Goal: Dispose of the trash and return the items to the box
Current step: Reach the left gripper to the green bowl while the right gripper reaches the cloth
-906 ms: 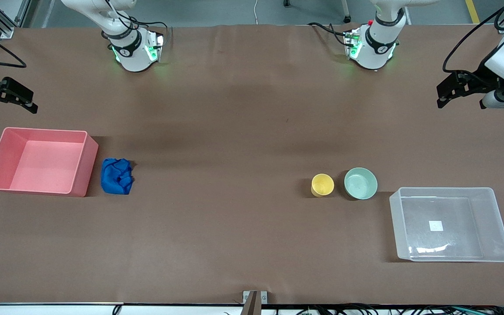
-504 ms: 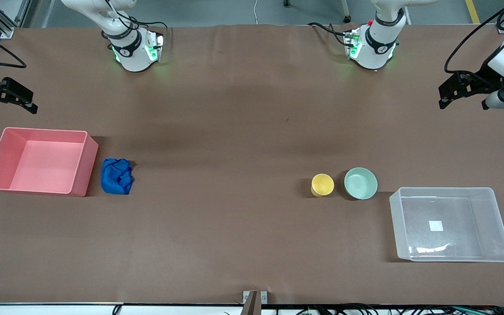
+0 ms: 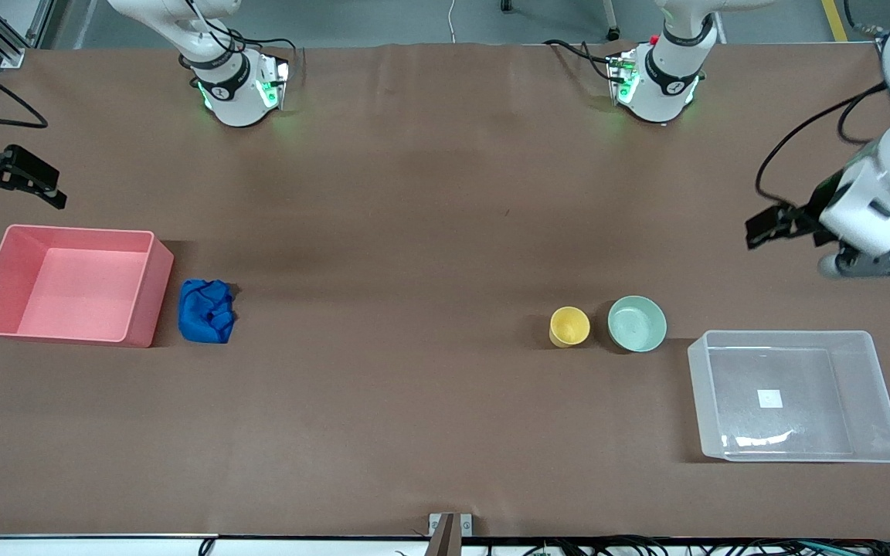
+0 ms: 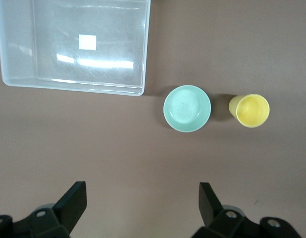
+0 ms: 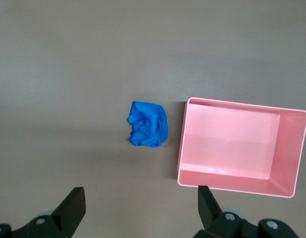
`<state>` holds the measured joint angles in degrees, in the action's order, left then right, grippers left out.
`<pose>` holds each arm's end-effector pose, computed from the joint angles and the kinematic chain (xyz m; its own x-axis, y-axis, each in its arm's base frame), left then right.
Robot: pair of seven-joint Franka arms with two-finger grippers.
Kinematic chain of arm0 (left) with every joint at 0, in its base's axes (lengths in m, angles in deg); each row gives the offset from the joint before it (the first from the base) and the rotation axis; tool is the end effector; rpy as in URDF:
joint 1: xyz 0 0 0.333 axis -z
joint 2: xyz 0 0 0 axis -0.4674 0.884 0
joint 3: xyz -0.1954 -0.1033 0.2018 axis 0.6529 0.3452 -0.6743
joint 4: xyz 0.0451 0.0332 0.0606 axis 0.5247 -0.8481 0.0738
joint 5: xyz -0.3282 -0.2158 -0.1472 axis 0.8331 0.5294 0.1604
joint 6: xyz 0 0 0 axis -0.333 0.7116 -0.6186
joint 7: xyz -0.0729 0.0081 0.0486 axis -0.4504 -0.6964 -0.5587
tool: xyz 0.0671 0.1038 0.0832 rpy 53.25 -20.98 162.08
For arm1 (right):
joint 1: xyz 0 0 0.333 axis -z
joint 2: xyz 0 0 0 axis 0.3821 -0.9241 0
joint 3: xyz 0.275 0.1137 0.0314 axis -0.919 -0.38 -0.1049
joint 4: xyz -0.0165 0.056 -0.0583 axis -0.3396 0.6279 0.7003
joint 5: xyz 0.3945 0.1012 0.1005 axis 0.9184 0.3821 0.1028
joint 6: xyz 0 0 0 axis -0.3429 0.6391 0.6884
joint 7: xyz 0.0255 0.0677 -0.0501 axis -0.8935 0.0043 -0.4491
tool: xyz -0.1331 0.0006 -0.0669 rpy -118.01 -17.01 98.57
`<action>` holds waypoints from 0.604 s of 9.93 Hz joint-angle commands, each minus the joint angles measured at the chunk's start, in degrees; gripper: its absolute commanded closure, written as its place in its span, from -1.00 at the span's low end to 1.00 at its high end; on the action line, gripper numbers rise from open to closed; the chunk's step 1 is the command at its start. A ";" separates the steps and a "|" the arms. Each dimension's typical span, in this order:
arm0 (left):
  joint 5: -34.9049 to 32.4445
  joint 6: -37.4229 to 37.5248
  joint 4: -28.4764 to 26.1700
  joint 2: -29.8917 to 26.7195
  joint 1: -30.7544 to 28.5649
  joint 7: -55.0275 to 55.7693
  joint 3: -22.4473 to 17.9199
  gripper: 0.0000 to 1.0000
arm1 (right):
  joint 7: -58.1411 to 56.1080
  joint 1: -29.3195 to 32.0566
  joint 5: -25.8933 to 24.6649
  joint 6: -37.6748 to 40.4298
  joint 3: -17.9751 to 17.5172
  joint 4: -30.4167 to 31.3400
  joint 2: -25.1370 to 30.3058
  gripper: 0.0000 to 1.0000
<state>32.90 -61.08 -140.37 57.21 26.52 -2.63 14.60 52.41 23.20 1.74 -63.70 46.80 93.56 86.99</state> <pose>0.6242 -0.0729 0.4844 0.9929 0.1039 -0.0579 0.1031 -0.9945 -0.0164 0.5742 -0.0263 0.5694 0.9966 0.0607 0.0552 0.0613 -0.9981 -0.0095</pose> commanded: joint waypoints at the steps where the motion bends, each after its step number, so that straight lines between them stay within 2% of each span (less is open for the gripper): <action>1: -0.84 -9.40 -9.21 0.67 0.03 5.76 0.37 -1.00 | 0.41 -0.13 -0.86 -3.65 0.08 0.66 -3.08 -1.00; 3: -0.93 -21.08 -18.08 1.72 0.03 11.64 0.46 -1.00 | 0.50 0.05 -1.13 -9.78 0.16 2.58 -7.38 -1.00; 6: -1.46 -32.70 -27.51 4.18 4.77 25.88 0.28 -1.00 | 0.50 0.49 -1.13 -26.11 0.43 12.93 -12.83 -1.00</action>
<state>32.87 -89.21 -163.15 60.56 29.29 17.99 14.79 52.41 23.29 1.39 -84.63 47.24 102.00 75.26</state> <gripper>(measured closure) 0.000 0.000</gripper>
